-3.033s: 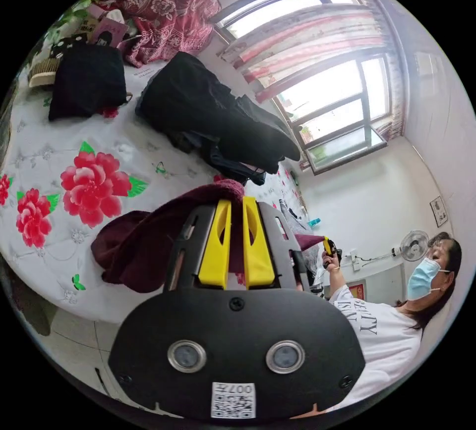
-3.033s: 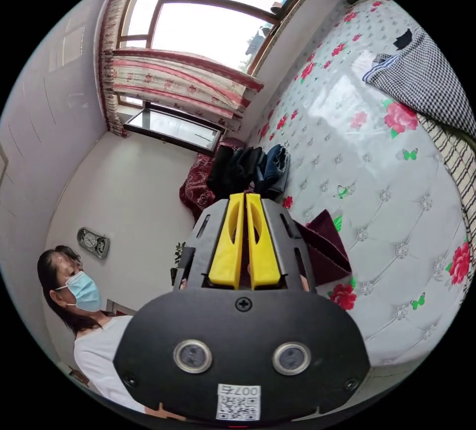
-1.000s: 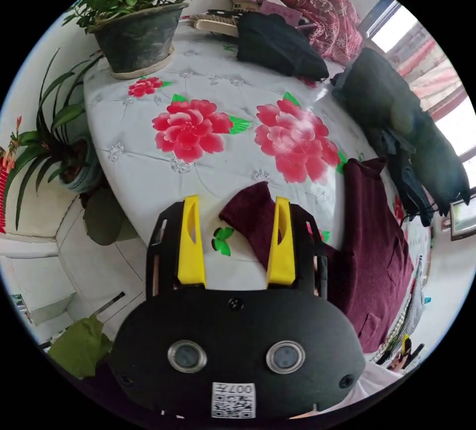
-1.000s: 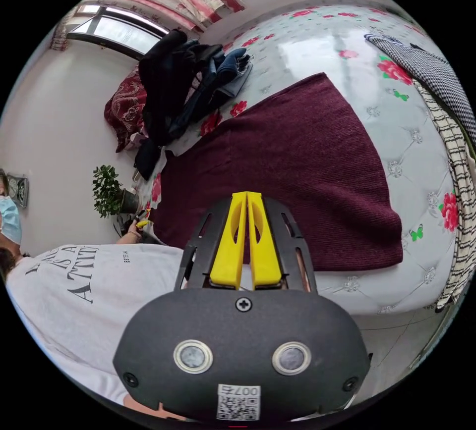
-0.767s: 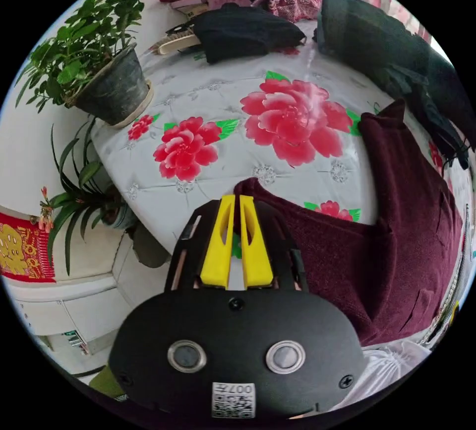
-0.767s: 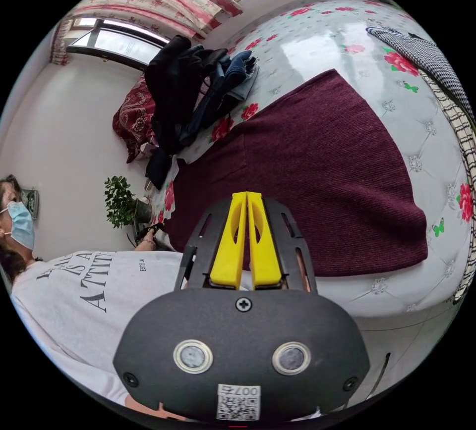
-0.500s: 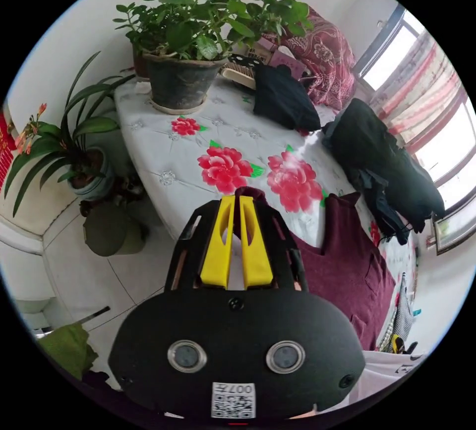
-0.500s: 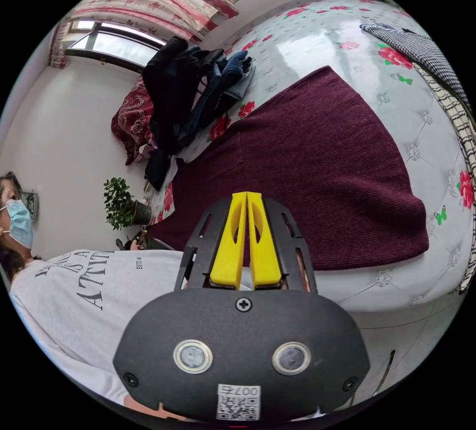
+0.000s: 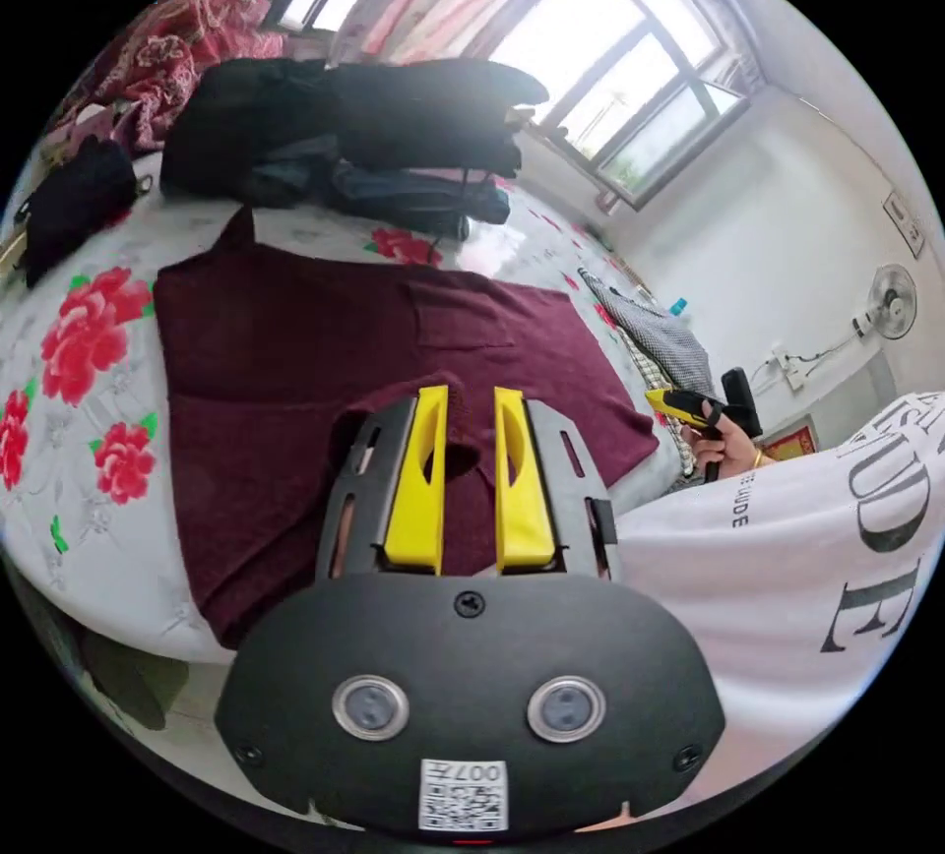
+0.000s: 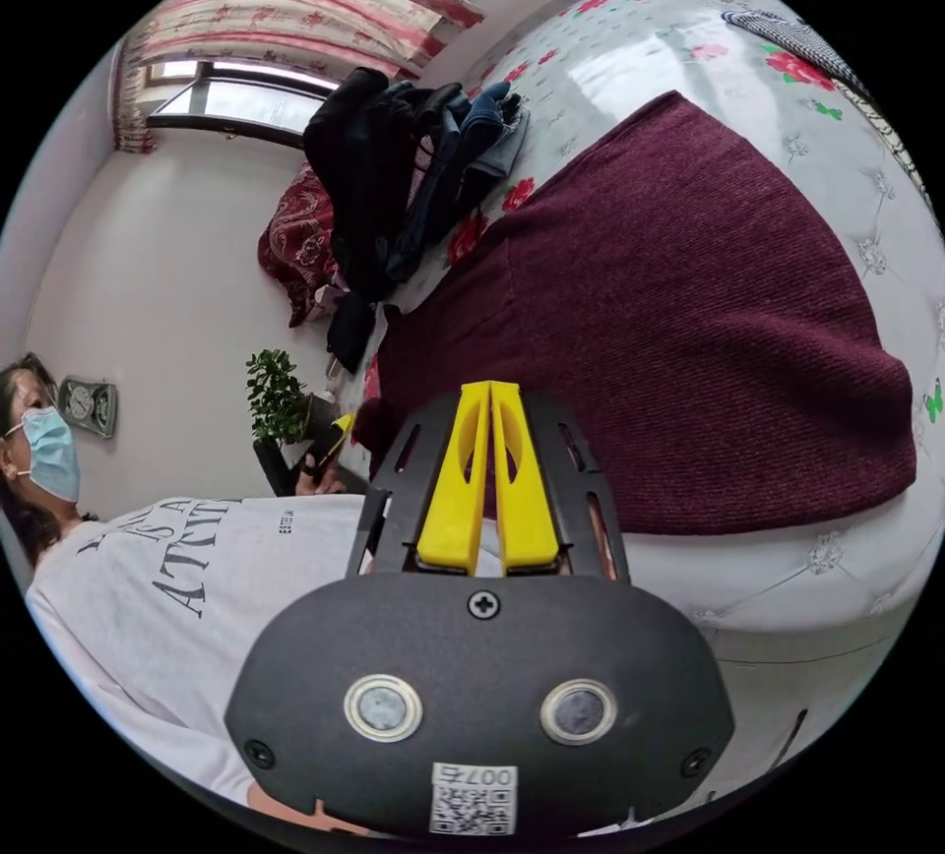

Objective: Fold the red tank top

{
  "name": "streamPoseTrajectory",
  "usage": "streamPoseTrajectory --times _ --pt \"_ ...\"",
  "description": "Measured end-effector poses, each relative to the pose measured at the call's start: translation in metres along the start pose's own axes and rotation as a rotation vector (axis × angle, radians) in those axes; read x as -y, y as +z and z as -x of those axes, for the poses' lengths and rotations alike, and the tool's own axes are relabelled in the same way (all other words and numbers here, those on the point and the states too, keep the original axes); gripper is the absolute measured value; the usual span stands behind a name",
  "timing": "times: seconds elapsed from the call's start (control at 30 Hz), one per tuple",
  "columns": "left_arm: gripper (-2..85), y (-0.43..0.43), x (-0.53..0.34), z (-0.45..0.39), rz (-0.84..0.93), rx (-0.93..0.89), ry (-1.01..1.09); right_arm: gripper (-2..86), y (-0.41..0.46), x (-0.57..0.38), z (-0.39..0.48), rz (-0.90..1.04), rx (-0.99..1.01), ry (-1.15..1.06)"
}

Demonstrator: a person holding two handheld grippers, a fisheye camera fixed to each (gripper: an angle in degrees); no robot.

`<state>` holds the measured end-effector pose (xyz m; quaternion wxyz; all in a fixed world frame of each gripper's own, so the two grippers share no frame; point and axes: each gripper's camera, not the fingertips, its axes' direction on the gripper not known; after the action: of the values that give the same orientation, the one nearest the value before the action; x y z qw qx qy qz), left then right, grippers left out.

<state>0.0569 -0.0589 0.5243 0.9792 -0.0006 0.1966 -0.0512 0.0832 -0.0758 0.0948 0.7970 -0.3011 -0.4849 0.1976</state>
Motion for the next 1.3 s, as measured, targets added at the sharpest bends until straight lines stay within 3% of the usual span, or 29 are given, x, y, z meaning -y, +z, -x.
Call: streamPoseTrajectory --times 0.1,0.2,0.33,0.47,0.6,0.7,0.8,0.83,0.9,0.97,1.1,1.3 --pt "11.4 0.041 -0.015 0.008 0.191 -0.079 -0.052 -0.4 0.000 -0.009 -0.003 -0.006 0.027 0.023" --pt "10.9 0.007 -0.012 0.019 0.103 -0.036 -0.004 -0.4 -0.003 -0.018 -0.002 -0.009 -0.004 0.032" --pt "9.5 -0.054 0.023 0.097 -0.033 0.230 -0.096 -0.3 -0.003 -0.027 -0.014 -0.034 0.008 0.108" --pt "12.2 -0.067 0.068 0.206 -0.011 0.291 -0.292 -0.3 0.010 -0.024 -0.007 -0.042 0.026 0.124" --pt "12.7 -0.045 0.102 0.257 0.047 0.269 -0.360 -0.3 0.026 -0.011 0.016 0.000 -0.019 0.076" --pt "4.4 -0.013 0.110 0.281 0.157 0.297 -0.470 -0.3 0.039 -0.003 0.033 0.032 -0.057 0.047" --pt "2.7 -0.023 0.122 0.241 0.039 0.362 -0.340 -0.3 0.050 0.003 0.045 0.057 -0.081 0.042" --pt "2.8 -0.021 0.131 0.206 0.012 0.365 -0.191 -0.3 0.053 0.004 0.049 0.060 -0.086 0.047" --pt "3.8 -0.003 0.137 0.154 0.019 0.266 0.047 -0.3 0.060 0.005 0.051 0.067 -0.083 0.062" --pt "5.8 0.041 0.136 0.109 0.165 0.096 0.201 -0.3 0.074 0.010 0.051 0.093 -0.062 0.087" --pt "7.4 0.067 0.127 0.093 0.264 0.071 0.251 -0.3 0.091 0.021 0.061 0.124 -0.044 0.082" --pt "10.5 -0.013 0.137 0.126 0.051 0.091 0.295 -0.3 0.109 0.026 0.075 0.188 -0.100 0.054"
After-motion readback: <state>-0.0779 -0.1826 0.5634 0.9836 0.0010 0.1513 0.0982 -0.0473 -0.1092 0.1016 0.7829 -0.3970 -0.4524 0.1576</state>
